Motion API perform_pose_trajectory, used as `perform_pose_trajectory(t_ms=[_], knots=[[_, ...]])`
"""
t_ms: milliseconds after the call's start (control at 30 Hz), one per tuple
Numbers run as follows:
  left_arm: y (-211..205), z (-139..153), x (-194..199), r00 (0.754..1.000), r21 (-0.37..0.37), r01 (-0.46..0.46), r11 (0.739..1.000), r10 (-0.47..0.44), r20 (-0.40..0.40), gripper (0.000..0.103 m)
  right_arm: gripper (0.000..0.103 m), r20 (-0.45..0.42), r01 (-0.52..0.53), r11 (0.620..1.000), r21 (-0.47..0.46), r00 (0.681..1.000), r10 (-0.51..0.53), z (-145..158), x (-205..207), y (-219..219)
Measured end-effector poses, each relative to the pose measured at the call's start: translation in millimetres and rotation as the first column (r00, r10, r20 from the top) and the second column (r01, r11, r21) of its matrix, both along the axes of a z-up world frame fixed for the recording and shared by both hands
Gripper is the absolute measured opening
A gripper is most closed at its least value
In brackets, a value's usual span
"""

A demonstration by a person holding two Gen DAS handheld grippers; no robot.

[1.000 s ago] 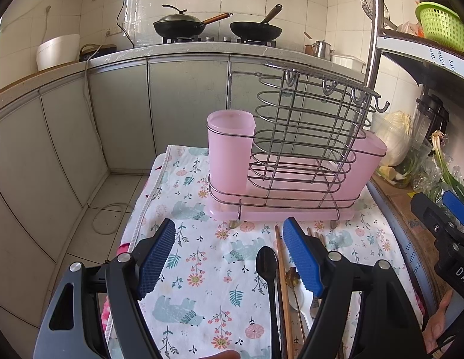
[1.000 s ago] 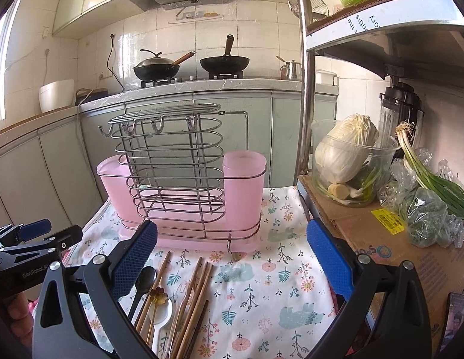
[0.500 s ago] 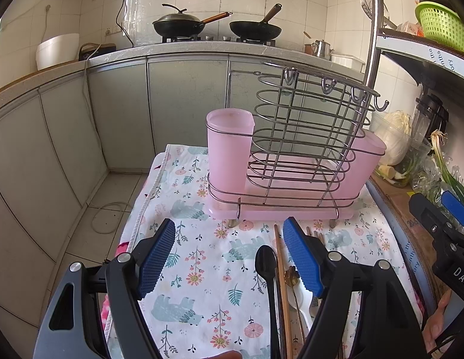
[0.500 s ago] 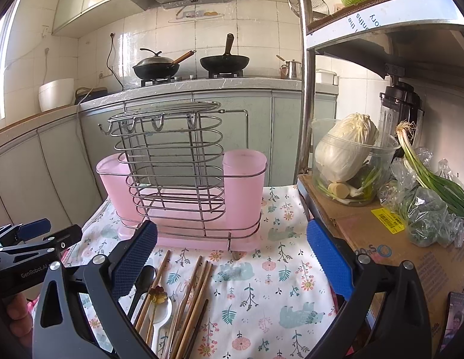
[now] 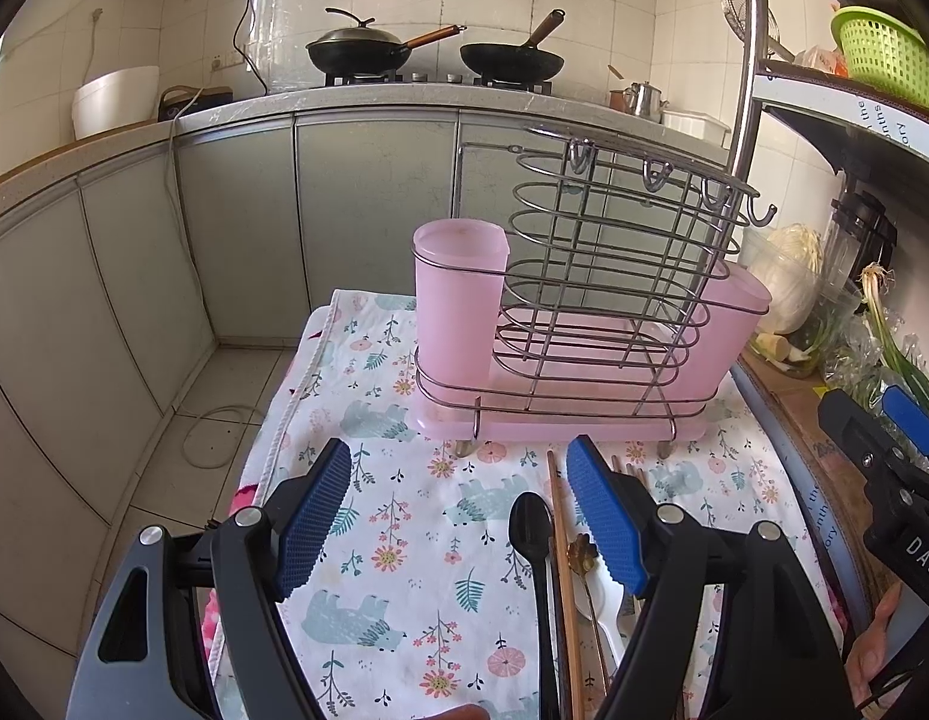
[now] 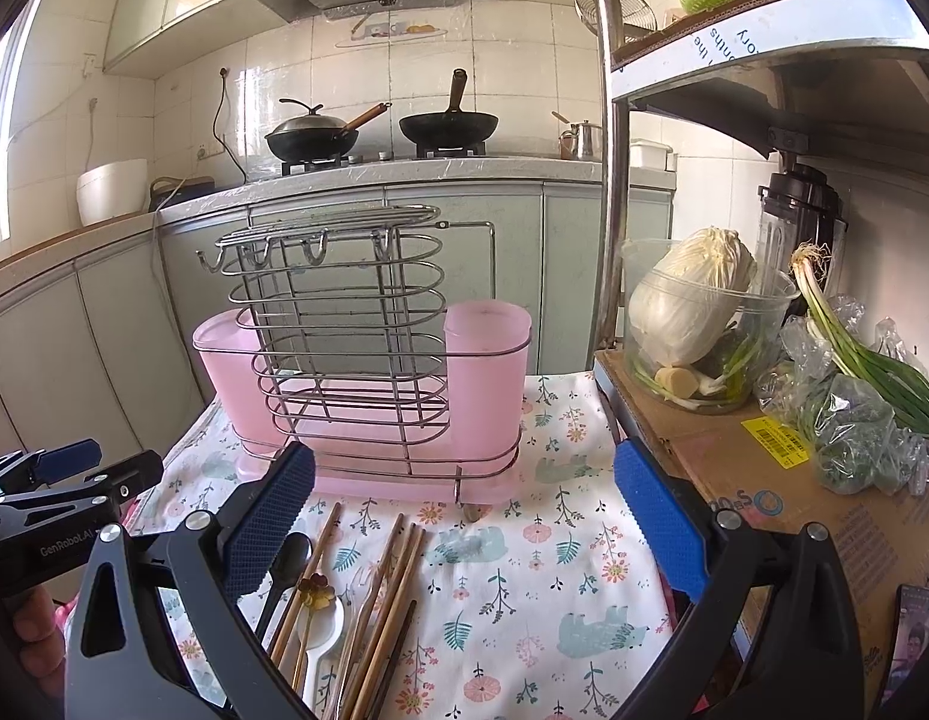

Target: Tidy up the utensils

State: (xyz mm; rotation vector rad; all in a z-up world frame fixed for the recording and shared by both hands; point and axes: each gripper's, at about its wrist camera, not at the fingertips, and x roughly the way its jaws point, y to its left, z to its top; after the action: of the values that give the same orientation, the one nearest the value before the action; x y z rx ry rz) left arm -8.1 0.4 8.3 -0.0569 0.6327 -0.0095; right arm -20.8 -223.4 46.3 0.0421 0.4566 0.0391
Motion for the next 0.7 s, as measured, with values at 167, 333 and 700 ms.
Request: perform_pose_trajectory(t_ms=[167,333,700], knots=[[0,0,0,1.0,0.0,0.0,1.0,0.0,0.001,0.074,0.1,-0.001,0.0,1.0,-0.001,1.0,0.0,0,0,1],[2,1,-1,1.0,-0.005,-0.003,1.0,0.003,0.006,0.074,0.1,0.0,0.001,1.0,0.0,1.0,-0.001,0,0,1],[11,-1,0,1.0,-0.021,-0.017,1.0,0.017,-0.005,0.074,0.1,-0.024,0.006,1.0,0.004,1.0,-0.006,-4,1,-2]])
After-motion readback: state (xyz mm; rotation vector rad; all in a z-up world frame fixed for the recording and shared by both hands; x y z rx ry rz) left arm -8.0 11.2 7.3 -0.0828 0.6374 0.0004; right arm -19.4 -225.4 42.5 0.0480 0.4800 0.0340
